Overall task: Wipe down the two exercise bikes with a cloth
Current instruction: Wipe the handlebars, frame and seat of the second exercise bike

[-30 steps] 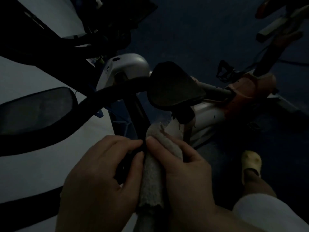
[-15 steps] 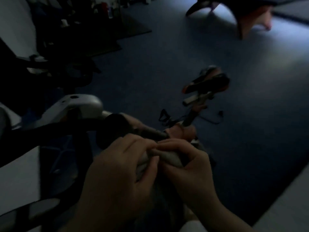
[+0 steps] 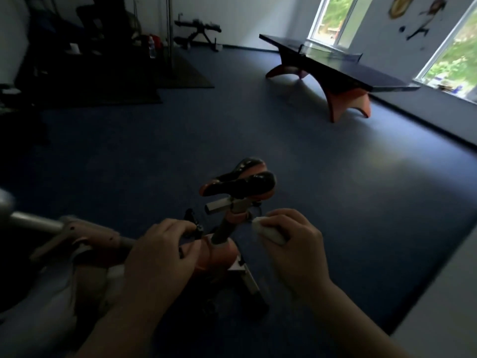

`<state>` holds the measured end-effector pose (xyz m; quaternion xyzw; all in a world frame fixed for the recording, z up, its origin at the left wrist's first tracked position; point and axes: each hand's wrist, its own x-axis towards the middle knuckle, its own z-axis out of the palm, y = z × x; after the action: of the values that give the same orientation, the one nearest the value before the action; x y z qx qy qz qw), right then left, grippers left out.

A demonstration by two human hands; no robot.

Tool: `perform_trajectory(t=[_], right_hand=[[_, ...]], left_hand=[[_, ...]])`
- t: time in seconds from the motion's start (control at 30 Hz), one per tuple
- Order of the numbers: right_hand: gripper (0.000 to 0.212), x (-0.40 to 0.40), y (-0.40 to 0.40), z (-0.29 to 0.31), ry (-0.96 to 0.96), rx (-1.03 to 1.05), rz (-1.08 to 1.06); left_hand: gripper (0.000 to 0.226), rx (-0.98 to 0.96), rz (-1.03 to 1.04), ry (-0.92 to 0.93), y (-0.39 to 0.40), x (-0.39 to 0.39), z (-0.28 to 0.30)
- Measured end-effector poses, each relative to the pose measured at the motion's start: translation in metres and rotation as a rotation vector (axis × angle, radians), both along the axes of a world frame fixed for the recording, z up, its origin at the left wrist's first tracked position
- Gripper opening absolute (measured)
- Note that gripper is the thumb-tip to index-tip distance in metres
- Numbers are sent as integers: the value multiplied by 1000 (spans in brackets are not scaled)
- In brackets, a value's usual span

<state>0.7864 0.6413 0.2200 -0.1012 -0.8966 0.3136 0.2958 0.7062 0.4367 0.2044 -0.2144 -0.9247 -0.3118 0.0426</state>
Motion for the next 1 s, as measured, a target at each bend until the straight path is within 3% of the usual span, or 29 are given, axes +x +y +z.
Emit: perform_trajectory(t=[0.23, 0.37, 0.57, 0.83, 1.0], right_hand=[[13, -43, 98, 3, -9, -68, 79], [15, -79, 130, -8, -24, -239, 90], [13, -133, 179, -24, -48, -320, 149], [15, -187, 253, -29, -98, -336, 245], [17, -237, 299, -41, -173, -313, 425]], left_hand=[[22, 29, 116, -26, 83, -28, 1], [21, -10, 150, -18, 116, -53, -1], [23, -4, 169, -21, 173, -112, -21], [18, -21, 249, -41, 242, -157, -20], [22, -11, 434, 3, 279, -169, -24]])
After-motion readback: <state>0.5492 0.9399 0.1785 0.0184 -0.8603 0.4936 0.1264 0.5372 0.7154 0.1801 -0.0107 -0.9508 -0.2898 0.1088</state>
